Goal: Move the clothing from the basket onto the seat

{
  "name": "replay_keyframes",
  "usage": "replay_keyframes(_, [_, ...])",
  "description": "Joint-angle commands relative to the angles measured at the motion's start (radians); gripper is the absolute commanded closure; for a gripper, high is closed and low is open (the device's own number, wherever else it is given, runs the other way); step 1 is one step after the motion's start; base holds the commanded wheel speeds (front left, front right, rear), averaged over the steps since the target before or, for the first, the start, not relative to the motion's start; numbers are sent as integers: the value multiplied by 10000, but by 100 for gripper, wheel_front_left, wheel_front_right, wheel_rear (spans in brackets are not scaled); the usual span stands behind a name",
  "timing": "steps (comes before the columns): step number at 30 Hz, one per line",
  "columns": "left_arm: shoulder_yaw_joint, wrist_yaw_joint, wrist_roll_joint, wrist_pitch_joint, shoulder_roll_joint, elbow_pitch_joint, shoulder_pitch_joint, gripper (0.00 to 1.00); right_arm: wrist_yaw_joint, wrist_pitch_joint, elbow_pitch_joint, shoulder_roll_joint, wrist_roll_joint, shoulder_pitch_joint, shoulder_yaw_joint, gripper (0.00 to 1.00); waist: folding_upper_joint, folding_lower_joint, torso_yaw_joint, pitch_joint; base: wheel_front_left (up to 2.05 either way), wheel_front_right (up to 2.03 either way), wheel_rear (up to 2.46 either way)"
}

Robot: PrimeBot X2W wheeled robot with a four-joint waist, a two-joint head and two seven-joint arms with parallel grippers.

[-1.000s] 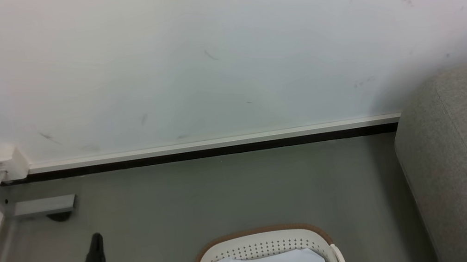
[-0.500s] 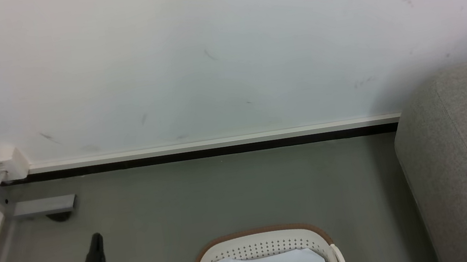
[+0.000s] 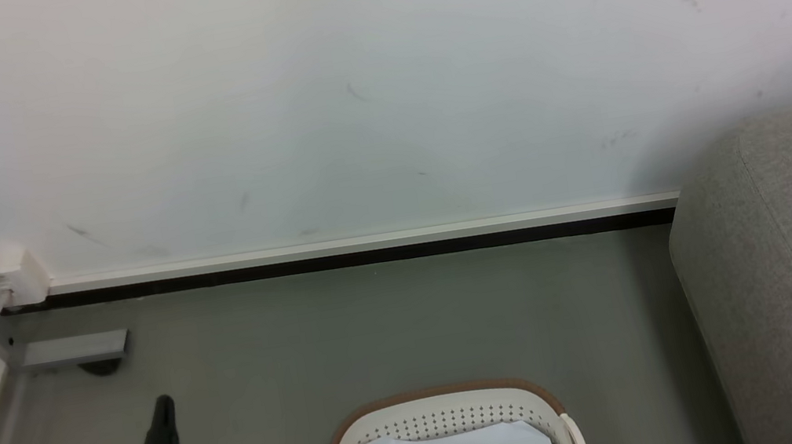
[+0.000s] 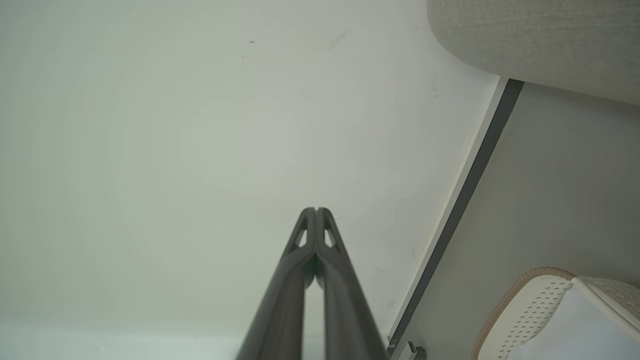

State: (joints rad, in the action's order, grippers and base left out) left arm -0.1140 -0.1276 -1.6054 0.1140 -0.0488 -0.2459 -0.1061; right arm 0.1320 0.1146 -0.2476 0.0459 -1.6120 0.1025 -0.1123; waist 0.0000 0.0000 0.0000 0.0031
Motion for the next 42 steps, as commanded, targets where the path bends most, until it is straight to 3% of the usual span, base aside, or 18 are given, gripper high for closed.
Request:
replay_keyframes(1, [-20,-65,-135,41,-22,3,-84,100,-24,28,53,81,-20,134,-41,100,0,0,0,0,0,0,0])
replay_keyframes(42, [-17,-58,-137,38,-22,5,-83,100,-24,27,53,81,-21,134,-40,100,0,0,0,0,0,0,0])
